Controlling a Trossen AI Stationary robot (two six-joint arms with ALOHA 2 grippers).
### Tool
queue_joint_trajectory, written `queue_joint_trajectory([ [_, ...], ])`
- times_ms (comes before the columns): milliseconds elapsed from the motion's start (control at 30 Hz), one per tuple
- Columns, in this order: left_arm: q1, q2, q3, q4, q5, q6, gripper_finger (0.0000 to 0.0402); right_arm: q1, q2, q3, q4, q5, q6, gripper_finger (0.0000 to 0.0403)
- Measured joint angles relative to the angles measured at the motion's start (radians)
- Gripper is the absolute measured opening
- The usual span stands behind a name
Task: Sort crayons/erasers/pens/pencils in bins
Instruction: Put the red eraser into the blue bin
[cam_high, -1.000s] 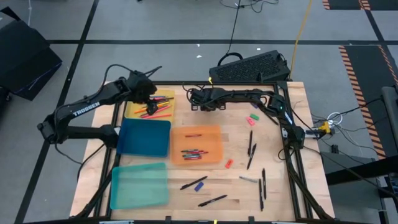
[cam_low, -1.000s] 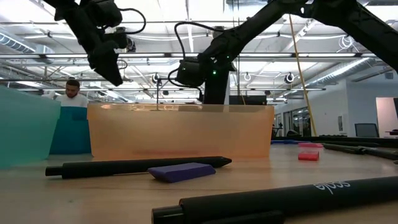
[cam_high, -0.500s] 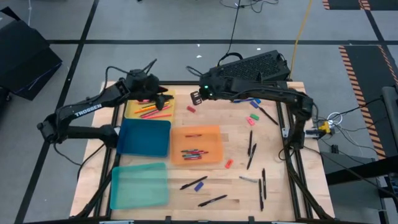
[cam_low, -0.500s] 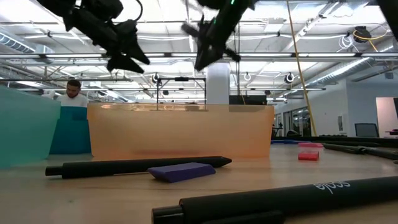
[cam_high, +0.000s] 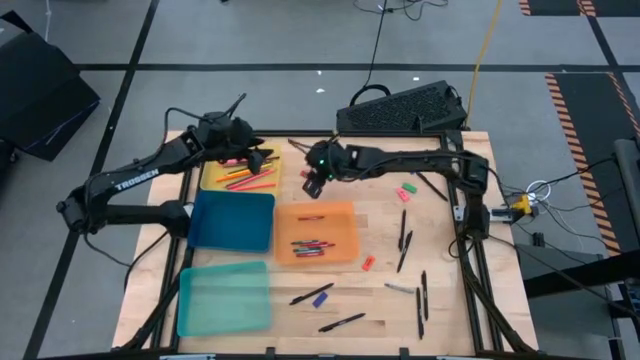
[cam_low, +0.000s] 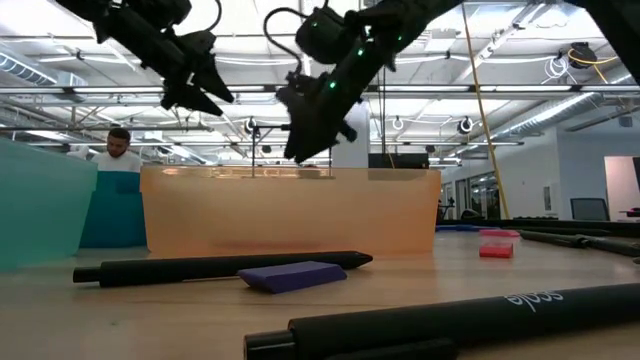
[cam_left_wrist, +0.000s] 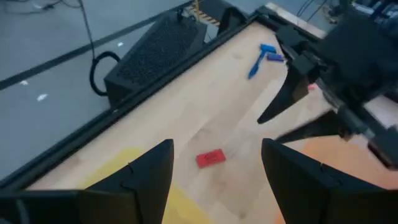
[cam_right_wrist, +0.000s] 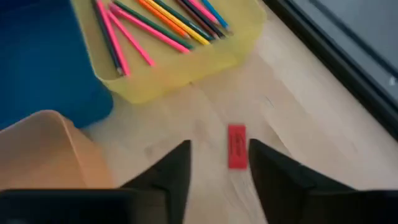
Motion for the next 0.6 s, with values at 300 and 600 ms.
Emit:
queue_joint_trajectory([
  [300, 0.010, -0.145, 0.001, -0.270, -0.065, 0.047, 0.0243, 0.004, 0.075, -0.217, 0.464, 0.041, -0.069, 0.0244],
  [600, -0.004, -0.207, 0.001, -0.296, -0.079, 0.036, 0.0243, -0.033, 0.147, -0.379, 0.737, 0.023, 0.011, 0.0233],
])
